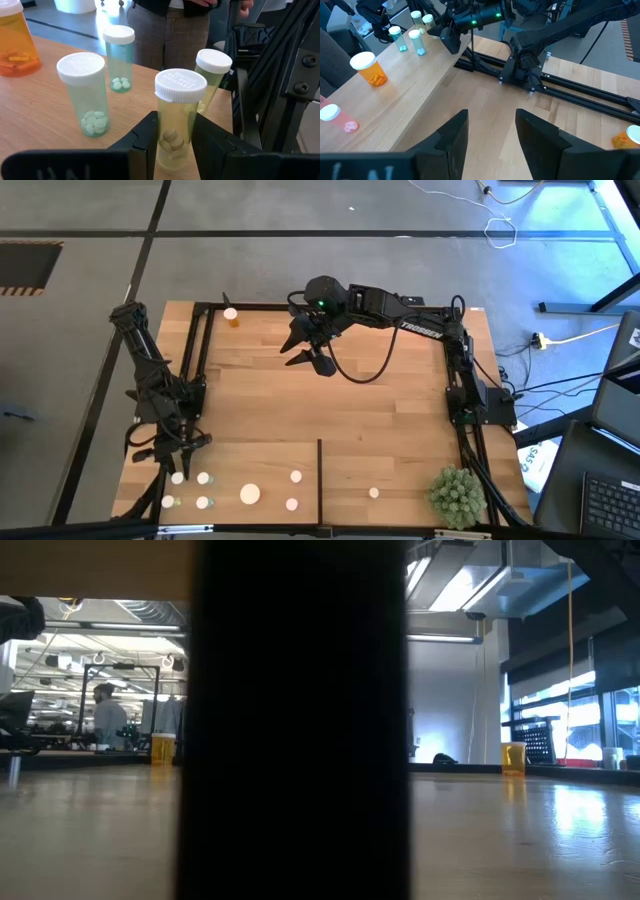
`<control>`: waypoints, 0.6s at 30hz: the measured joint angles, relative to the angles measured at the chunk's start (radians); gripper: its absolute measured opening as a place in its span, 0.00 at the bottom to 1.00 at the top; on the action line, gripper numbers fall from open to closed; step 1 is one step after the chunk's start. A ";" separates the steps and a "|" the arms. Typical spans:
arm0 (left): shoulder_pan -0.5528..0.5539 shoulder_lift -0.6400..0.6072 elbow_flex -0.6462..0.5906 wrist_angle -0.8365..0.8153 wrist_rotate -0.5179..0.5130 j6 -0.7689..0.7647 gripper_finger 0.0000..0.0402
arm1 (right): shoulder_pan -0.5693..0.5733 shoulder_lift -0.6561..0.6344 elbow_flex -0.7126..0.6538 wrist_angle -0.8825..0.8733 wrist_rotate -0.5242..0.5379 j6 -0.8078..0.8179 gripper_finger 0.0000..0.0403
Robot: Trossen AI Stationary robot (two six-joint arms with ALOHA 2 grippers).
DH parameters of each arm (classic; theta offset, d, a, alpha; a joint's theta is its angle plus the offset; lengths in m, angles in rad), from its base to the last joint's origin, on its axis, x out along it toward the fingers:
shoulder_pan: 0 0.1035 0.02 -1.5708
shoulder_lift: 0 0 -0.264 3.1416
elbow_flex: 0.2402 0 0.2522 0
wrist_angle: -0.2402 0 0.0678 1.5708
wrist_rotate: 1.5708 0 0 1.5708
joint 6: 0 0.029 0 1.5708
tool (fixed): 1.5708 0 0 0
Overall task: Pick and place medicine bottles onto shelf by color
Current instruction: Put the top right yellow pill bottle on the shelf aligned with the other yellow pill bottle
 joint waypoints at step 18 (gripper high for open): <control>0.000 -0.002 0.000 -0.004 0.000 -0.021 0.31 | 0.000 0.000 0.000 0.000 0.000 0.000 0.41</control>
